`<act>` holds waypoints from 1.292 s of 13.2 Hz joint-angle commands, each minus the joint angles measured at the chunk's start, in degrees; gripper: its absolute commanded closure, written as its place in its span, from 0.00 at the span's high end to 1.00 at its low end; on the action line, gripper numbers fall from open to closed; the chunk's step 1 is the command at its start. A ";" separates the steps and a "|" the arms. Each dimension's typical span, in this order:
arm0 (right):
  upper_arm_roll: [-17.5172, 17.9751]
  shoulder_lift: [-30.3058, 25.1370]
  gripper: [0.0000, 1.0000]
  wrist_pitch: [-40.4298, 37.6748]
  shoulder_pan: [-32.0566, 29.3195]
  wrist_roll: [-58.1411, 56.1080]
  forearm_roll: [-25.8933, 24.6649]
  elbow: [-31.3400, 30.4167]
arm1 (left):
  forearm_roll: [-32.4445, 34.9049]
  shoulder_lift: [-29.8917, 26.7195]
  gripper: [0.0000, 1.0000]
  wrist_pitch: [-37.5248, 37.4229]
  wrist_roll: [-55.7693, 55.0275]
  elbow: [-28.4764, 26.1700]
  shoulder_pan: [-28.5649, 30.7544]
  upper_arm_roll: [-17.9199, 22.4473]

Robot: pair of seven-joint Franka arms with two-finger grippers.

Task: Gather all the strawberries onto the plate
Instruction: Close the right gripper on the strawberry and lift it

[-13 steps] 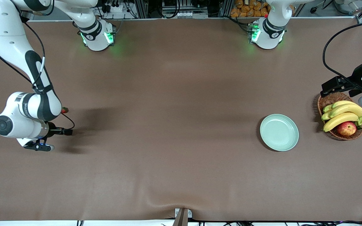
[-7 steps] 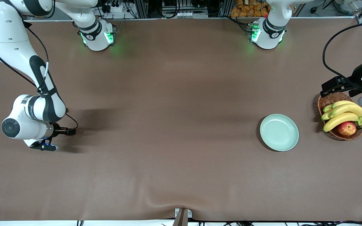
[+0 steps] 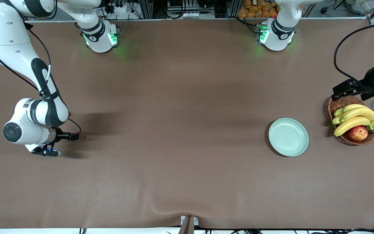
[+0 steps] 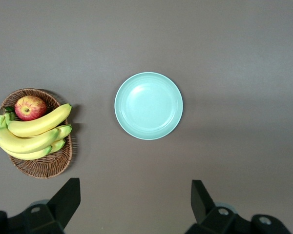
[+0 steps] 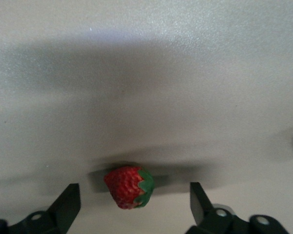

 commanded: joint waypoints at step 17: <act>0.95 -8.17 0.00 -0.06 14.79 0.27 0.32 3.89 | 1.36 0.41 1.00 -0.40 -0.04 0.31 -0.63 -0.51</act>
